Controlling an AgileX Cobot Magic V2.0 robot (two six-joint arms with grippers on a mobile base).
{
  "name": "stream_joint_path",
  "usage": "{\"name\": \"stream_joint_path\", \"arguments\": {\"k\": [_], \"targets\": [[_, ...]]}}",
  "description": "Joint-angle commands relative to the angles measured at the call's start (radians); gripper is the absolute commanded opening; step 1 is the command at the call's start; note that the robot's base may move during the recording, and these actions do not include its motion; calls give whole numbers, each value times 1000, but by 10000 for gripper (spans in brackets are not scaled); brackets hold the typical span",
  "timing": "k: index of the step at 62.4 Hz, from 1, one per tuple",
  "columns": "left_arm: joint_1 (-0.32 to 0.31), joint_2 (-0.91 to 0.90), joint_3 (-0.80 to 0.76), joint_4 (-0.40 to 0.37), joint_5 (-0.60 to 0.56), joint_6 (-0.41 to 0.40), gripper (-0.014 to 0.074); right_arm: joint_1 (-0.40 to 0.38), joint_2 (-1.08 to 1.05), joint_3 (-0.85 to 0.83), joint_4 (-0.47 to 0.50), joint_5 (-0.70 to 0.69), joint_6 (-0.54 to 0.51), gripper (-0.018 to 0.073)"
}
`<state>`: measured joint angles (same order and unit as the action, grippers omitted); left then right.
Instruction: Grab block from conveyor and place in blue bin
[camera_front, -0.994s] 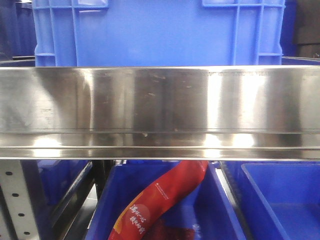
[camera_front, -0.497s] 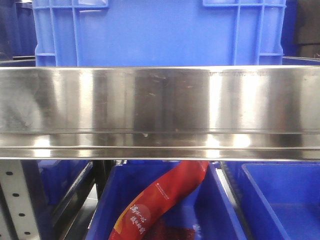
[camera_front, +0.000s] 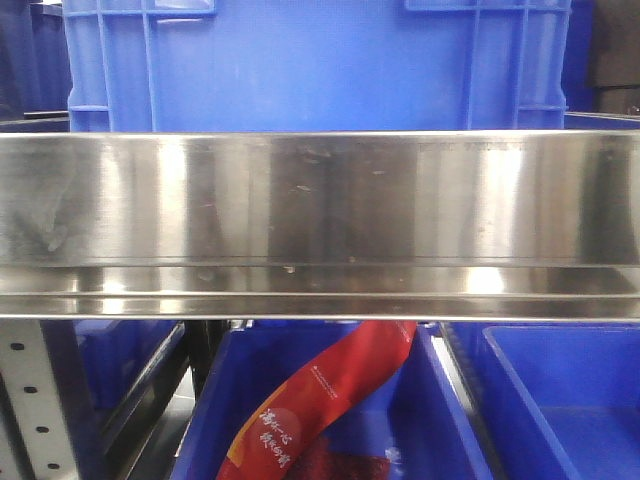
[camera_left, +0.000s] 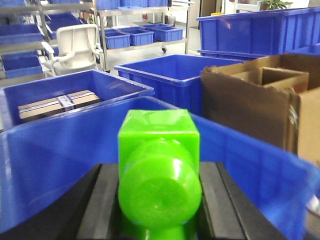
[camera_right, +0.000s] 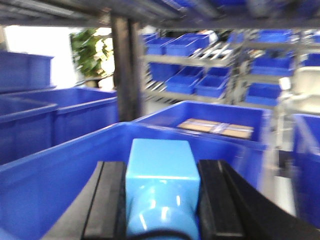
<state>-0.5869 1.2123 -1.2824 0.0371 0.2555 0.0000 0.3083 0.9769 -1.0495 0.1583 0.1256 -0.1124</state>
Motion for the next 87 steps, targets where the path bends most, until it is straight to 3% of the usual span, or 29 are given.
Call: {"name": "stream_joint_path", "arguments": {"k": [1, 15, 22, 26, 32, 38, 44, 51, 55, 59, 68, 69, 76, 87], "targets": [[-7, 66, -62, -13, -15, 0, -111, 28, 91, -47, 1, -55, -10, -162], [-7, 169, -108, -79, 6, 0, -106, 54, 271, -107, 1, -66, -10, -162], [-7, 181, -108, -79, 25, 0, 9, 54, 312, -108, 3, -69, -10, -132], [-7, 183, -108, -79, 25, 0, 128, 54, 325, -108, 12, -67, -10, -29], [-7, 183, -108, -77, 26, 0, 302, 54, 329, -108, 14, -67, -10, 197], [-4, 183, -108, -75, 28, 0, 386, 54, 329, -108, 14, -71, -10, 405], [-4, 183, -108, -75, 30, 0, 414, 54, 329, -108, 14, -71, -10, 501], [-4, 183, -108, -56, 32, 0, 402, 54, 326, -112, 14, -71, -10, 481], [-4, 181, -108, -53, 35, 0, 342, 54, 321, -116, 14, -73, -10, 424], [-4, 181, -108, -53, 36, 0, 229, 54, 316, -116, 14, -77, -10, 303], [-4, 183, -108, -53, 52, 0, -105, 52, 319, -116, 14, -74, -10, -127], [-4, 183, -108, -51, 52, 0, -110, 52, 319, -116, 14, -74, -10, -163], [9, 156, -108, -51, 62, 0, -111, 44, 292, -116, 14, -108, -10, -160], [76, 44, -60, -53, 62, 0, -111, -40, 195, -86, 14, -126, -10, -160]]}}
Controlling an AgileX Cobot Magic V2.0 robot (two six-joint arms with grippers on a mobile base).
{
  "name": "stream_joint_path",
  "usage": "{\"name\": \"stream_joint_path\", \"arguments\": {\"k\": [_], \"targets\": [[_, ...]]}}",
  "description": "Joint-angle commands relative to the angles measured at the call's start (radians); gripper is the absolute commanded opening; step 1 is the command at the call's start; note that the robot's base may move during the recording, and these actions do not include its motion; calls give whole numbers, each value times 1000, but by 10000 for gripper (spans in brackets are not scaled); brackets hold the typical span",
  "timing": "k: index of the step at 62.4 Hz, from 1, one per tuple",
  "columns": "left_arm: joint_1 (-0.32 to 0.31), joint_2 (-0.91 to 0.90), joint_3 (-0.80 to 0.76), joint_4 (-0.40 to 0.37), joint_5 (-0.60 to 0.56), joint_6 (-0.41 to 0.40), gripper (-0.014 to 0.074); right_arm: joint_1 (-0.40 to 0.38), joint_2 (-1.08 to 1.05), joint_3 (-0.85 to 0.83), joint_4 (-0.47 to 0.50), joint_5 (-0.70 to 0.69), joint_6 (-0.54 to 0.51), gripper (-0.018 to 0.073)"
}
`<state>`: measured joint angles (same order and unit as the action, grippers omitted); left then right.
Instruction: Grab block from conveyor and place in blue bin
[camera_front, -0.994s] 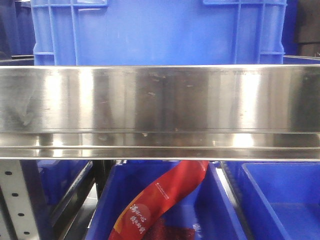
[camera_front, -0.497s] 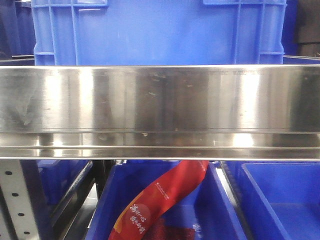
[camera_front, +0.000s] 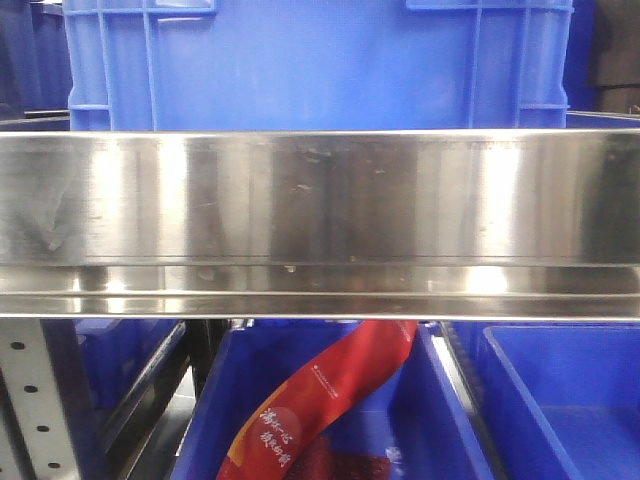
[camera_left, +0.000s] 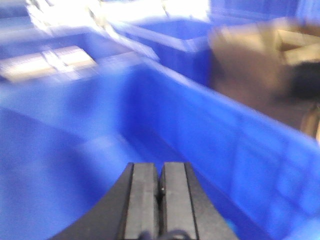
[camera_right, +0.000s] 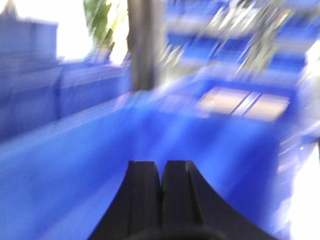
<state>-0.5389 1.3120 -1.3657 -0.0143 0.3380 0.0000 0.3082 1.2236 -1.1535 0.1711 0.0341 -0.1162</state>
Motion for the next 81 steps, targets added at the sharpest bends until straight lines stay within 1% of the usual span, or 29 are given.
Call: {"name": "stream_joint_path", "arguments": {"k": [1, 8, 18, 22, 35, 39, 44, 50, 63, 72, 81], "targets": [[39, -73, 37, -1, -23, 0, -111, -48, -61, 26, 1, -34, -6, -160], [87, -177, 124, -1, -56, 0, -111, -115, -147, 121, 1, -34, -6, -160], [135, -347, 307, -1, -119, 0, -111, -185, -308, 282, 1, -45, -6, -160], [154, -423, 396, -1, -124, 0, -111, -196, -378, 359, 1, -45, -6, -160], [217, -656, 653, -3, -126, 0, -111, -196, -594, 597, 1, -60, -6, -160], [231, -722, 707, -3, -126, 0, -111, -196, -668, 676, 1, -64, -6, -160], [244, -815, 766, -3, -126, 0, -111, -196, -759, 733, 1, -64, -6, -160], [246, -902, 799, -3, -123, 0, -111, -196, -859, 773, 1, -54, -6, -162], [246, -1038, 813, -3, -118, 0, -111, -196, -1010, 778, 1, 70, -6, -162], [246, -1093, 813, -3, -118, 0, -111, -196, -1056, 778, 1, 70, -6, -162], [246, -1118, 813, -3, -120, 0, -111, -196, -1058, 778, 1, 70, -6, -162]]}}
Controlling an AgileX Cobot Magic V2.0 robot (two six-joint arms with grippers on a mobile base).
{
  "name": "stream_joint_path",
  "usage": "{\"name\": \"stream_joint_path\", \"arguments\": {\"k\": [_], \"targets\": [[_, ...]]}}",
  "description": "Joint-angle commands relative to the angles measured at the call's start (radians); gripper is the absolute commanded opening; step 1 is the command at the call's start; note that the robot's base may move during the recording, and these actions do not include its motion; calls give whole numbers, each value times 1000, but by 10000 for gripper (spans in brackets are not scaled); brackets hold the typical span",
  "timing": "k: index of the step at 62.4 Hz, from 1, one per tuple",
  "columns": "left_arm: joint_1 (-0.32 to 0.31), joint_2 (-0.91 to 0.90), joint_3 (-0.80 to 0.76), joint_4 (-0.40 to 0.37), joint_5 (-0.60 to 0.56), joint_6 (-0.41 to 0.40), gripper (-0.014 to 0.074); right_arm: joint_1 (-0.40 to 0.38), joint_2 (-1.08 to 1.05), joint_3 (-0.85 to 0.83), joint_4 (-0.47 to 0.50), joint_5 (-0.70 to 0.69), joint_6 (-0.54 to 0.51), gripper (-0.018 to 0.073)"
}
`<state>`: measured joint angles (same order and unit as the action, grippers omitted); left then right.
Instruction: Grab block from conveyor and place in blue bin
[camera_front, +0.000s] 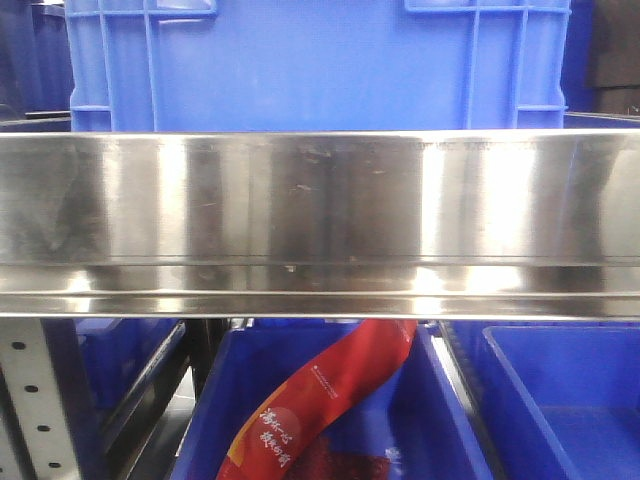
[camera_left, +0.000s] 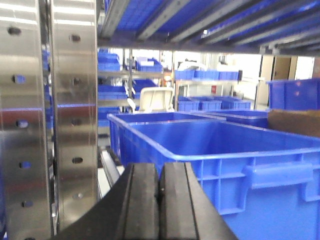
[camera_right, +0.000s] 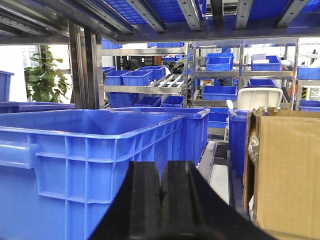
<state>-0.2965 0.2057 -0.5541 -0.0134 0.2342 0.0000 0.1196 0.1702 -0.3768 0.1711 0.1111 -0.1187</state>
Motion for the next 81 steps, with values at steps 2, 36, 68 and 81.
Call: {"name": "stream_joint_path", "arguments": {"k": [2, 36, 68, 81], "targets": [[4, -14, 1, -4, -16, 0, -111, -7, -5, 1, 1, -7, -3, -162], [4, -14, 1, -4, -16, 0, -111, -147, -117, 160, -84, -14, -3, -162], [4, -14, 1, -4, -14, 0, -111, -267, -170, 377, -53, -153, -3, -162], [4, -14, 1, -4, -14, 0, -111, -267, -170, 377, -53, -68, -3, -162]]}}
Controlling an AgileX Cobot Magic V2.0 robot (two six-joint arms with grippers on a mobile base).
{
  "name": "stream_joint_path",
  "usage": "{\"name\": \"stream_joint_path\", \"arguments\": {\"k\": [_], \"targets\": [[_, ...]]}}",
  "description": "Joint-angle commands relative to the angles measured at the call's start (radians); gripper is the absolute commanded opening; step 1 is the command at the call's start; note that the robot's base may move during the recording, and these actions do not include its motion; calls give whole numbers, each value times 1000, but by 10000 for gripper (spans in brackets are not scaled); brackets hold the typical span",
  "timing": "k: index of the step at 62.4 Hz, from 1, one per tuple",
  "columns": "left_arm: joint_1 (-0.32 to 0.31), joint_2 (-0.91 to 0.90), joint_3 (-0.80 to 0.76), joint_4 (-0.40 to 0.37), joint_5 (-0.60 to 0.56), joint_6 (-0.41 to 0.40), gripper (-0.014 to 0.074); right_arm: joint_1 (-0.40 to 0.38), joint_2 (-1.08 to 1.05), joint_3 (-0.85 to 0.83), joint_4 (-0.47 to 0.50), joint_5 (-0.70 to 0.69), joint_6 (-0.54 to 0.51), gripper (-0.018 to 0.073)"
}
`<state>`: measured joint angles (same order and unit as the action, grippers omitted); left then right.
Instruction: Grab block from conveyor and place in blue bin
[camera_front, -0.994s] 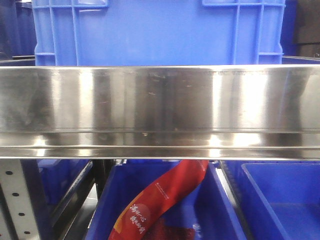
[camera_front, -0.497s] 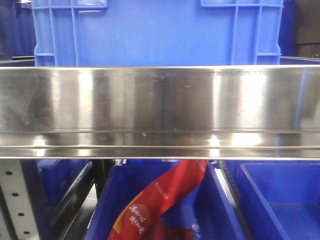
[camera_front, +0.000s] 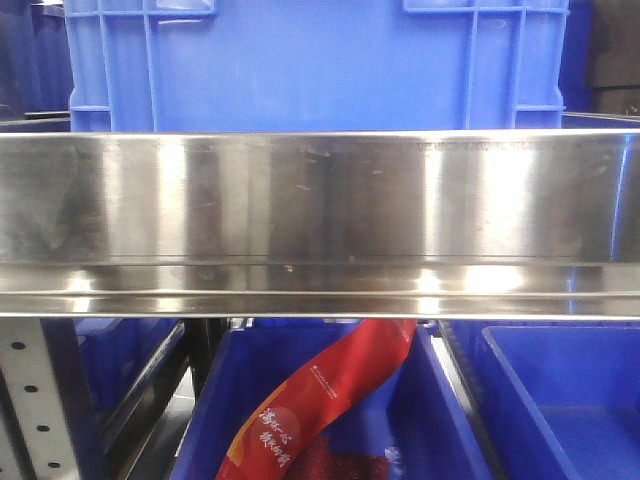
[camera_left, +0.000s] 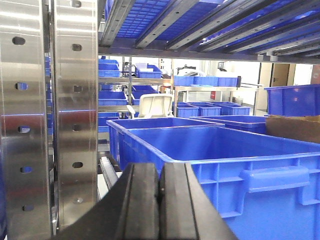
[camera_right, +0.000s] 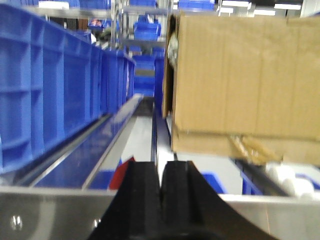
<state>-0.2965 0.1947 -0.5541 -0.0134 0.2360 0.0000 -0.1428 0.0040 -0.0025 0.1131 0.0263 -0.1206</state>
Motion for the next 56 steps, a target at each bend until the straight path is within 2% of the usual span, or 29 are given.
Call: {"name": "stream_joint_path", "arguments": {"k": [1, 49, 56], "targets": [[4, -3, 1, -4, -16, 0, -111, -4, -4, 2, 5, 18, -1, -162], [4, -3, 4, -4, -20, 0, -111, -4, -4, 2, 5, 18, -1, -162], [5, -3, 34, 41, -20, -6, -111, -4, -4, 2, 5, 18, -1, -162]]}}
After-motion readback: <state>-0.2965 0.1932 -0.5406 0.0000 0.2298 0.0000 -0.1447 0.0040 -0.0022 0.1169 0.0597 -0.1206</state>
